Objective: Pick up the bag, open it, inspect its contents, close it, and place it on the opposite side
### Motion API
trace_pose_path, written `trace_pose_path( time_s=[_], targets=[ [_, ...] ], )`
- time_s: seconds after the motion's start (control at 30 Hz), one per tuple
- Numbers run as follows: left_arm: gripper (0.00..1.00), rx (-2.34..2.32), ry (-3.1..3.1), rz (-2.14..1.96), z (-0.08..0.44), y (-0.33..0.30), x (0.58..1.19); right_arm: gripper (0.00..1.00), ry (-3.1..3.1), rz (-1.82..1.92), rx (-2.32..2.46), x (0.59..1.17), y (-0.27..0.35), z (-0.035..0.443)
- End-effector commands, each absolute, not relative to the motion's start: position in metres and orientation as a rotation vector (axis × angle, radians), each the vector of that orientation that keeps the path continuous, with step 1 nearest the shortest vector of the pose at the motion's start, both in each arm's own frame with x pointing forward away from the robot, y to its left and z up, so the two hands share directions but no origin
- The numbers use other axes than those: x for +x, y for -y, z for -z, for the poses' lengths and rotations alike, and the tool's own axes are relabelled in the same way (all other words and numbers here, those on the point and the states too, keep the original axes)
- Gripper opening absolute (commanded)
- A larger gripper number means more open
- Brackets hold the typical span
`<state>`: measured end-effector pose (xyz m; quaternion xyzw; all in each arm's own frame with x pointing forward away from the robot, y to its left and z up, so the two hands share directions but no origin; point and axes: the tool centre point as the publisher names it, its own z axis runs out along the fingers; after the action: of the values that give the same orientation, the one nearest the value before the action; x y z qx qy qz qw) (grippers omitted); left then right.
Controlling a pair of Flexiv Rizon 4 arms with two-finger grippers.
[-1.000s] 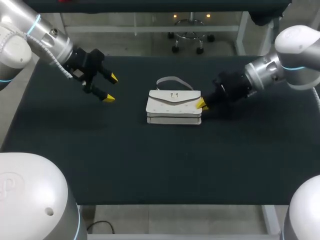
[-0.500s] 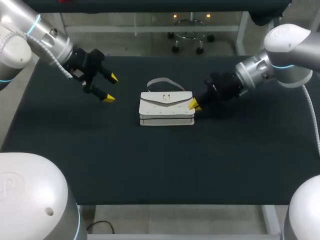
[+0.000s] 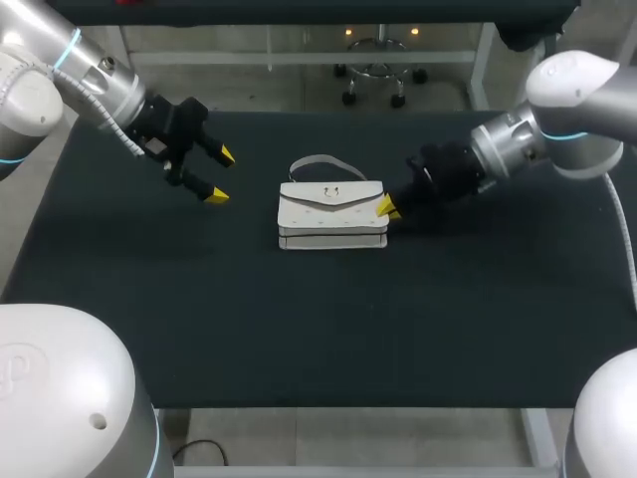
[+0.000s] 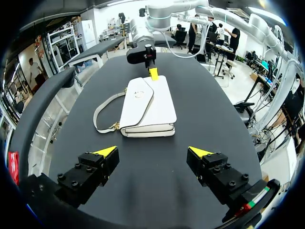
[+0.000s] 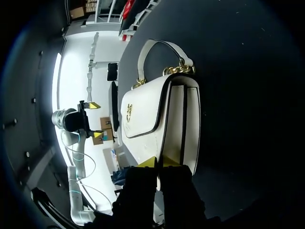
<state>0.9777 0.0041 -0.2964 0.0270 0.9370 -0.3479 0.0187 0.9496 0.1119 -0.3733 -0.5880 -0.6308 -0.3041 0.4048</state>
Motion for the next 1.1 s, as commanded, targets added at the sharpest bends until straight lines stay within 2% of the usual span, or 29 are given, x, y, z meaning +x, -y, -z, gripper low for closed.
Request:
trace_pose_path(
  time_s=[0.03, 0.43, 0.47, 0.5, 0.53, 1.1],
  targets=[
    [1.0, 0.083, -2.906, 1.082, 0.297, -0.004, 0.977, 0.0, 1.586, 0.788, -1.504, 0.941, -0.113, 0.373],
    [1.0, 0.083, -2.906, 1.082, 0.297, -0.004, 0.977, 0.0, 1.577, 0.793, -1.529, 0.935, -0.118, 0.374],
    [1.0, 0.083, -2.906, 1.082, 0.297, -0.004, 0.977, 0.04, 1.581, 0.791, -1.534, 0.935, -0.118, 0.375],
    [1.0, 0.083, -2.906, 1.082, 0.297, -0.004, 0.977, 0.47, 1.584, 0.79, -1.542, 0.936, -0.117, 0.374],
    [1.0, 0.083, -2.906, 1.082, 0.297, -0.004, 0.977, 1.0, 1.589, 0.79, -1.55, 0.936, -0.116, 0.373],
    [1.0, 0.083, -2.906, 1.082, 0.297, -0.004, 0.977, 1.0, 1.888, 0.698, -1.653, 0.937, -0.089, 0.337]
  ],
)
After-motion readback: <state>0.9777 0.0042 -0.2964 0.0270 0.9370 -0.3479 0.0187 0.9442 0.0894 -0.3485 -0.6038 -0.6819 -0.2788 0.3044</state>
